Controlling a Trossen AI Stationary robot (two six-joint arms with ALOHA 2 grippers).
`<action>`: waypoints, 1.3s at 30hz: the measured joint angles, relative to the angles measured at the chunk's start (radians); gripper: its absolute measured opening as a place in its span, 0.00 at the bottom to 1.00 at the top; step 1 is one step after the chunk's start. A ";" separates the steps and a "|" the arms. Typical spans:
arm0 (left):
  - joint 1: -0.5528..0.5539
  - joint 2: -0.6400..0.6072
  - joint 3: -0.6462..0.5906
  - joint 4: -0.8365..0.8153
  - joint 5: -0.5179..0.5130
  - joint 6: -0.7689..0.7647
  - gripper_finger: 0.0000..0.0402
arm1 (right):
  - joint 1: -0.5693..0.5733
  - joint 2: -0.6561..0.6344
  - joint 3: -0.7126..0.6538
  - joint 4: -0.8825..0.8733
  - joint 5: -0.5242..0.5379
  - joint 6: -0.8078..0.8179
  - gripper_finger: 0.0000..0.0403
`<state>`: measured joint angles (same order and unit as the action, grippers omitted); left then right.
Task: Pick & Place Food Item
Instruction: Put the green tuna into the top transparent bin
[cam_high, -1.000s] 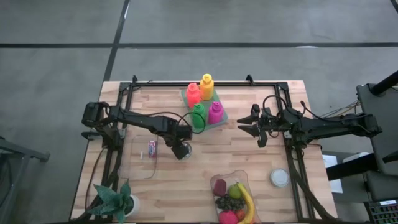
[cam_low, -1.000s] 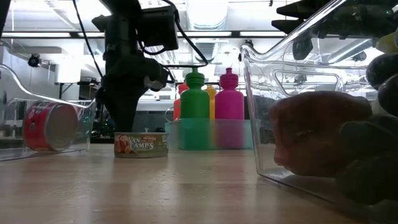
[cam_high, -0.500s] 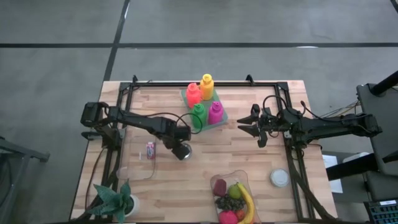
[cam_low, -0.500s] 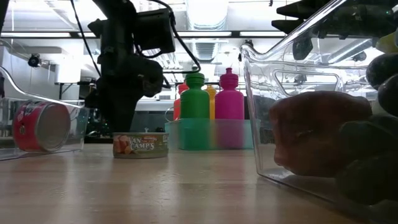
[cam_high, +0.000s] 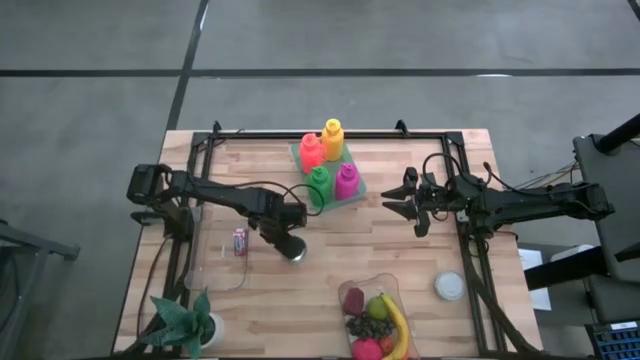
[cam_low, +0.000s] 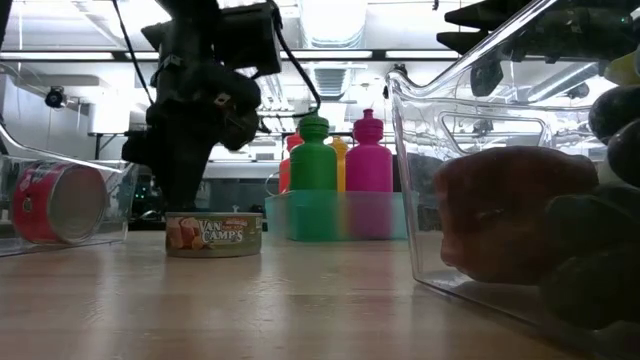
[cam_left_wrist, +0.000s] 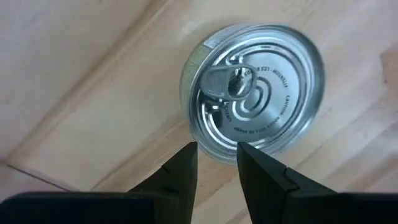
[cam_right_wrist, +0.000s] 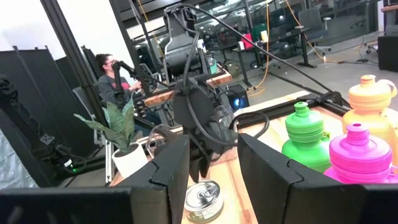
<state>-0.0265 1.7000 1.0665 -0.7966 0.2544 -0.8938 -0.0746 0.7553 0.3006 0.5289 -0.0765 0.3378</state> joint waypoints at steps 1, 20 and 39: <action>0.000 -0.005 0.000 -0.003 -0.008 0.003 0.29 | 0.000 0.000 0.000 0.000 0.000 0.000 0.33; 0.001 -0.025 -0.047 0.013 -0.169 0.127 0.29 | 0.000 0.000 0.000 0.000 0.000 0.000 0.33; 0.001 -0.023 -0.121 0.095 -0.158 0.108 0.29 | 0.000 0.000 0.000 0.000 0.000 0.000 0.33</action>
<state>-0.0254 1.6771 0.9455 -0.7014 0.0968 -0.7860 -0.0746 0.7554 0.3004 0.5288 -0.0765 0.3377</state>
